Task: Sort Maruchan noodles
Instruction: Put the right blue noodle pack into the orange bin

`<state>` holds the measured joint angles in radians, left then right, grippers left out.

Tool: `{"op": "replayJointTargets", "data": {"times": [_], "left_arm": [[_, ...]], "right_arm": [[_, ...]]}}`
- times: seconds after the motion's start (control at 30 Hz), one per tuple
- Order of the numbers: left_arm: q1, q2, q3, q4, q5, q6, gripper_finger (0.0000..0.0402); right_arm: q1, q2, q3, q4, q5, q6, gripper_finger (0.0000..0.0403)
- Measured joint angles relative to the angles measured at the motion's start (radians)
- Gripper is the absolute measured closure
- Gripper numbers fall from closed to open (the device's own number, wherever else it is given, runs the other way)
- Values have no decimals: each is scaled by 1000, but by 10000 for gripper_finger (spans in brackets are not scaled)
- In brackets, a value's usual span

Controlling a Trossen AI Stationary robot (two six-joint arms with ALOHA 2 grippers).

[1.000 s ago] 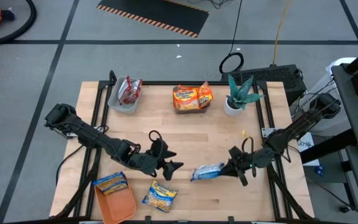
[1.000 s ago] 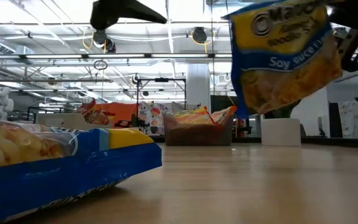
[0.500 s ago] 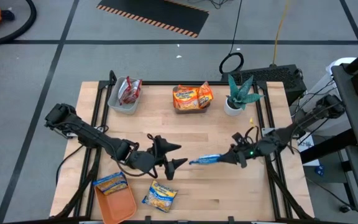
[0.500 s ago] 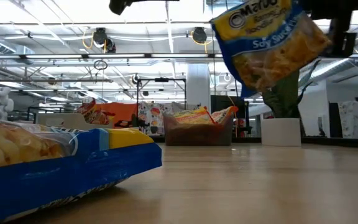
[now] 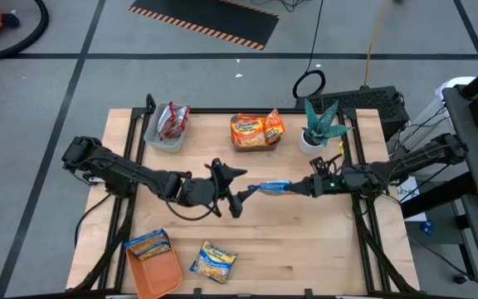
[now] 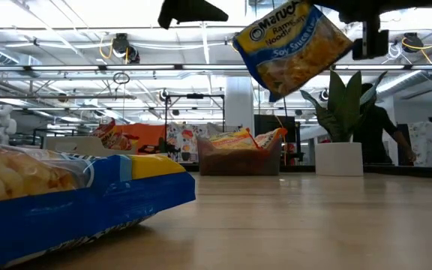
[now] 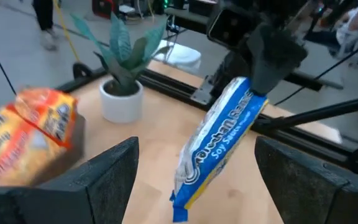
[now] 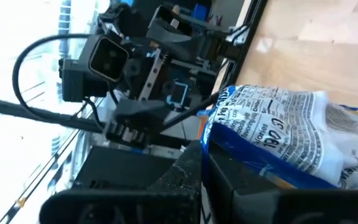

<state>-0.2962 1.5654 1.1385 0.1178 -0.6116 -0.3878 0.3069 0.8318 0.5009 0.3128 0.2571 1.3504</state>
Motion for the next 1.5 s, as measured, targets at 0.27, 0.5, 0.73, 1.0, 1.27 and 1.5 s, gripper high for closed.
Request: {"op": "replayJointTargets", "data": {"times": [0.27, 0.5, 0.73, 1.0, 1.27, 1.5], "left_arm": [[128, 0, 0, 53, 192, 168, 80], [192, 0, 0, 18, 347, 260, 80], [219, 71, 0, 10, 374, 284, 80], [219, 187, 0, 101, 375, 274, 80], [221, 290, 0, 199, 460, 245, 80], [216, 302, 0, 227, 446, 228, 110]], "right_arm": [[-82, 0, 122, -229, -41, 21, 403], [-142, 1, 130, -228, -51, 55, 403], [-164, 26, 130, -216, -52, 56, 403], [-164, 68, 130, -204, -105, 78, 403], [-164, 90, 130, -180, -114, 86, 403], [-164, 97, 130, -194, -132, 66, 403]]}}
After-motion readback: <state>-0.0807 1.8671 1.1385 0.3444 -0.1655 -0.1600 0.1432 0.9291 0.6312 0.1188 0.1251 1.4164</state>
